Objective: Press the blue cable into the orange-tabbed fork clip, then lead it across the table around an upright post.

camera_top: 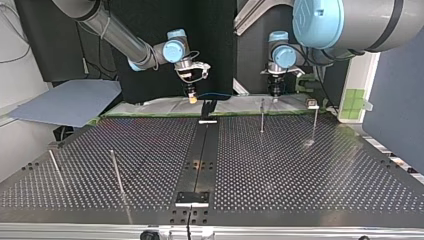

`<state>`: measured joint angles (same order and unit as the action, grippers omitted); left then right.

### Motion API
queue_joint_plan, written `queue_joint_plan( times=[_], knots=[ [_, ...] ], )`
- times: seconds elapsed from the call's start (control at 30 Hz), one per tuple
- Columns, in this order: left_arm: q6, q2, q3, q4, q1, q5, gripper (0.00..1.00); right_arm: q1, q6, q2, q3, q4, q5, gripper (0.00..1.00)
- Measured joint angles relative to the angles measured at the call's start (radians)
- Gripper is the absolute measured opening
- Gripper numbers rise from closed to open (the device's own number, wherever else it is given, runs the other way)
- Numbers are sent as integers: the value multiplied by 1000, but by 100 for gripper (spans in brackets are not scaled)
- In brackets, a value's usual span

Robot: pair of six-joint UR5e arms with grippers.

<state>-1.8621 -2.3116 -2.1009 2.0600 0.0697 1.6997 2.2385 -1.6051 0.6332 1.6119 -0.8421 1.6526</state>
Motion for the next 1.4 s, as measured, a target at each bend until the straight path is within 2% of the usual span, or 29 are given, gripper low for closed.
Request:
queue_joint_plan(
  times=[0.57,0.9,1.17,1.4],
  knots=[
    [-50,-1,48,60,-15,-62,0,-37,-3,-3,-1,2,-2,0],
    [-64,-1,49,66,-30,-77,0,-45,-3,-11,-1,2,-9,0],
    [-76,-9,63,74,-34,-107,0,-53,-3,-51,-30,19,-10,0],
    [-90,-31,104,95,-41,-116,0,-60,0,-56,-68,54,-10,0]
  ],
)
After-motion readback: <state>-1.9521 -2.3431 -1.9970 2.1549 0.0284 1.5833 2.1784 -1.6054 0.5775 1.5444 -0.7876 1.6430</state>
